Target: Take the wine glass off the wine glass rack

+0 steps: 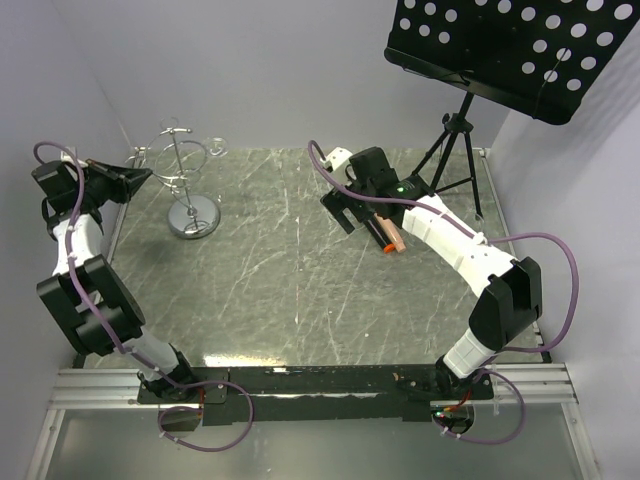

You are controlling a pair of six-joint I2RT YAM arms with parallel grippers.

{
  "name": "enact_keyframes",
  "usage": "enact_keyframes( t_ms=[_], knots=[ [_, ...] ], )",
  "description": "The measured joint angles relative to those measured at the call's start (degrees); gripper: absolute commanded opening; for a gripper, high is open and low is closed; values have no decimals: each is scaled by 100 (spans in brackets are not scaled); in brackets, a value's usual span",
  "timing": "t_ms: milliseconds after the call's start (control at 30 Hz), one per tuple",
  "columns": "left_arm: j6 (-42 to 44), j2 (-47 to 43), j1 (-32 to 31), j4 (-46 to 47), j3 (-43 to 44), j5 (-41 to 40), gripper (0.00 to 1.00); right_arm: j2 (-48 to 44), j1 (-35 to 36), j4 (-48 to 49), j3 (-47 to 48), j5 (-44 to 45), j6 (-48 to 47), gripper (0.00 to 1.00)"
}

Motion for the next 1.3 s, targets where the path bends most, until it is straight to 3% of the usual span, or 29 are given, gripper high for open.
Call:
enact_keyframes(
  t_ms=[67,233,367,467,700,933,1033,1167,1300],
  knots=[
    [98,0,31,-114,2,17,1,0,2,7,0,7,-2,100],
    [269,7,85,-302,35,-61,35,0,2,33,0,17,-9,100],
    [424,26,114,-581,249,-116,55,0,2,35,0,15,-33,100],
    [577,26,111,-758,380,-170,65,0,2,35,0,15,-44,100],
    [1504,-122,127,-2033,758,-623,71,4,2,33,11,4,-46,100],
    [3202,-1220,-20,-2946,863,-1045,71,28,2,26,96,-76,-39,100],
    [4044,-1919,-643,-2750,680,-1075,71,63,2,9,149,-140,-15,100],
    [4859,-3064,-1803,-1873,-289,-1008,72,133,2,-37,304,-319,50,100],
    [5292,-3742,-3141,-640,-1427,-1606,73,133,4,-101,459,-417,66,100]
  ],
)
